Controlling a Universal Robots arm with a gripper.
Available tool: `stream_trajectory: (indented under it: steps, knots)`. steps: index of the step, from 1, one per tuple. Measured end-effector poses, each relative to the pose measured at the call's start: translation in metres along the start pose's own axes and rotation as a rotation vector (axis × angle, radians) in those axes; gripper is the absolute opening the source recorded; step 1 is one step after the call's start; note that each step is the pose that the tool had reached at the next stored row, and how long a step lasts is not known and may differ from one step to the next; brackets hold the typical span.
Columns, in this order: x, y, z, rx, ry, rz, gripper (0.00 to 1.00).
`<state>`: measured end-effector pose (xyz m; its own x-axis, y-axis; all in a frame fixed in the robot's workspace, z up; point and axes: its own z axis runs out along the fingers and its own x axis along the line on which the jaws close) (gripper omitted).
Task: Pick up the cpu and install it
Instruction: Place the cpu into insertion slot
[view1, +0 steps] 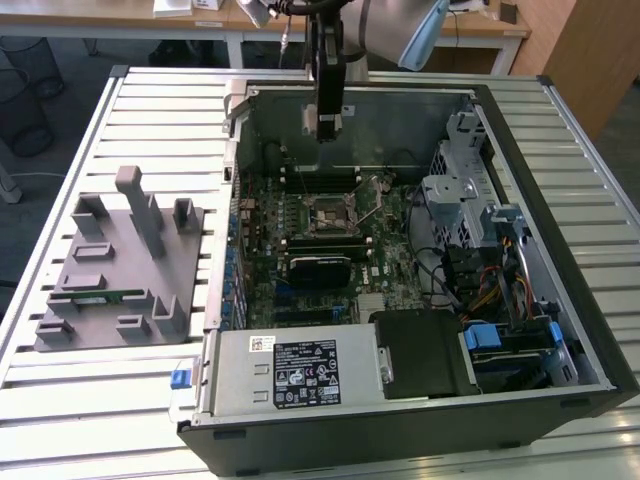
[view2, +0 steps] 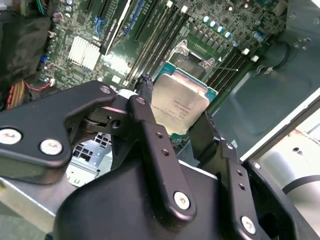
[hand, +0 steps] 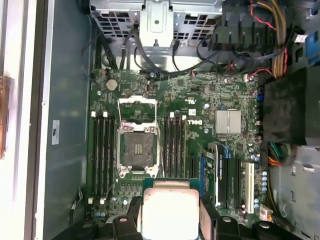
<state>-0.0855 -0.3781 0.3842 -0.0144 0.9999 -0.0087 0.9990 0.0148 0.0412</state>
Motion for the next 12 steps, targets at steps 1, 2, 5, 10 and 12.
stream_trajectory:
  steps: [1, 2, 5, 10, 12]
  knots:
    - [0.0006, 0.0003, 0.0018, 0.0001, 0.0001, -0.005, 0.54]
    - [0.0013, 0.0004, 0.0036, 0.0, 0.0003, -0.008, 0.54]
    - [0.0032, 0.0008, 0.0086, 0.0, 0.0009, -0.01, 0.54]
    - [0.006, 0.0035, 0.0128, -0.0001, 0.0021, -0.011, 0.54]
    - [0.0072, 0.005, 0.0142, -0.0001, 0.0021, -0.011, 0.54]
